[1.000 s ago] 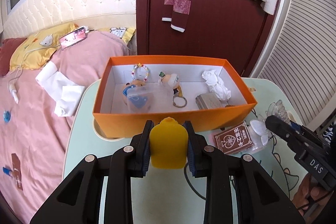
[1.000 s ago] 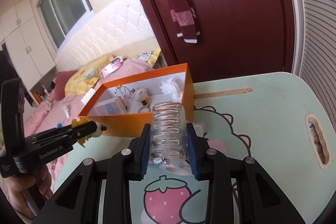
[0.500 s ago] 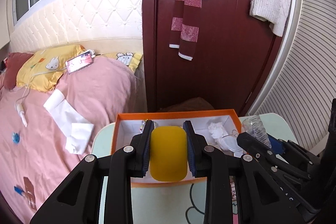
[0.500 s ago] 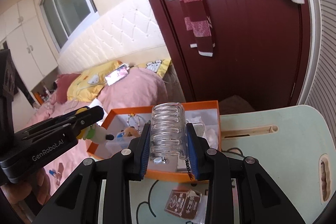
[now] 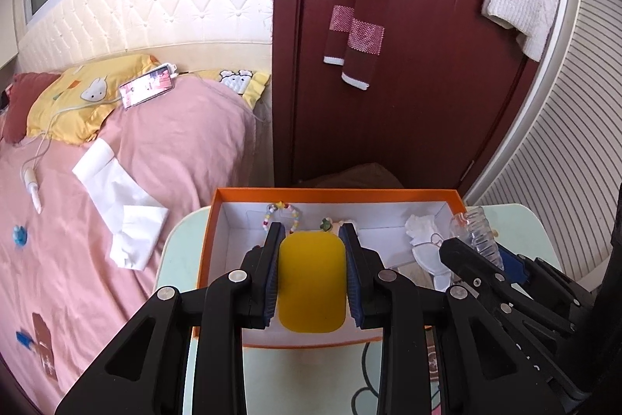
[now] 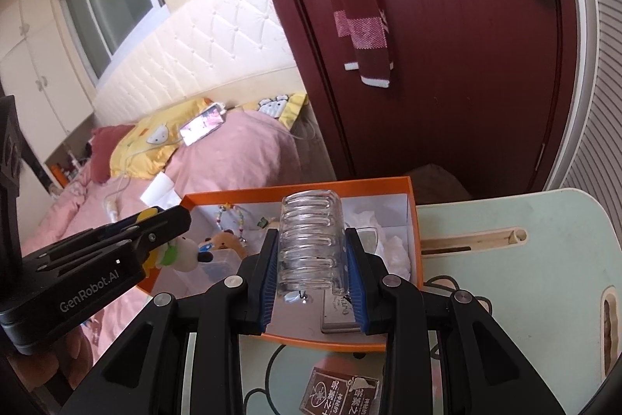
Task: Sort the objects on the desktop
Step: 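Lower the duck and the container into the box, opening both grippers, then grasp the clear tape roll with the right gripper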
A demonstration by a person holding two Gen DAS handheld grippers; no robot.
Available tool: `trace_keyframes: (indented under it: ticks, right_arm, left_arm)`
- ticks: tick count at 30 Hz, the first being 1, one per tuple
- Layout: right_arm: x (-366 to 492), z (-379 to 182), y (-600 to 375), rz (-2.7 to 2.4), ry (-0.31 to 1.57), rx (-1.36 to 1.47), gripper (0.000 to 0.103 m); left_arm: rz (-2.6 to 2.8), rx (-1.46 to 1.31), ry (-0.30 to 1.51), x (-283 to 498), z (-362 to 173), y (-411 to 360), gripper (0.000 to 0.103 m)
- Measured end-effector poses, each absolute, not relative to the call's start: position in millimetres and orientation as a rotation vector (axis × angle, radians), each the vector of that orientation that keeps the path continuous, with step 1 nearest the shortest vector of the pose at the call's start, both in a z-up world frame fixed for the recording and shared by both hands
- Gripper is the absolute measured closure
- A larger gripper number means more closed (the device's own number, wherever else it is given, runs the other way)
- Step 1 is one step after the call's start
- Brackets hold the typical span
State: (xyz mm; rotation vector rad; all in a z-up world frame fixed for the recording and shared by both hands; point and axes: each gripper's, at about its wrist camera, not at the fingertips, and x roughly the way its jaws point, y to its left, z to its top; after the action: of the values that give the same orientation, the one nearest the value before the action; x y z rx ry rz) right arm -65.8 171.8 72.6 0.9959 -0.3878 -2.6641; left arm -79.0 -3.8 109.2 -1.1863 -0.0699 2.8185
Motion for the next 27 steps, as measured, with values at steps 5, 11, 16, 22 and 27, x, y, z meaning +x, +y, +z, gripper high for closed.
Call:
trace_keyframes:
  ticks: [5, 11, 16, 22, 27]
  right_arm:
    - [-63.5, 72.7, 173.3, -2.676, -0.404, 0.985, 0.069]
    - [-50.8, 80.5, 182.4, -2.686, -0.425, 0.935, 0.054]
    - [-32.4, 85.2, 203.9, -2.691, -0.449, 0.905, 0.048]
    - [-2.9, 68.8, 226.5, -2.730, -0.382, 0.944, 0.047]
    - [23.1, 31.5, 232.9, -2.716, -0.324, 1.042, 0.047]
  left_arm:
    - [2.862, -1.105, -0.112, -74.7, 118.6, -5.6, 0.027]
    - [2.903, -0.967, -0.111, -56.3, 136.7, -7.3, 0.019]
    - [2.871, -0.956, -0.067, -41.6, 141.0, -6.0, 0.019]
    - [2.749, -1.028, -0.091, -18.3, 119.0, 7.3, 0.019]
    - [2.631, -1.122, 0.011, 0.5, 76.1, 40.0, 0.019]
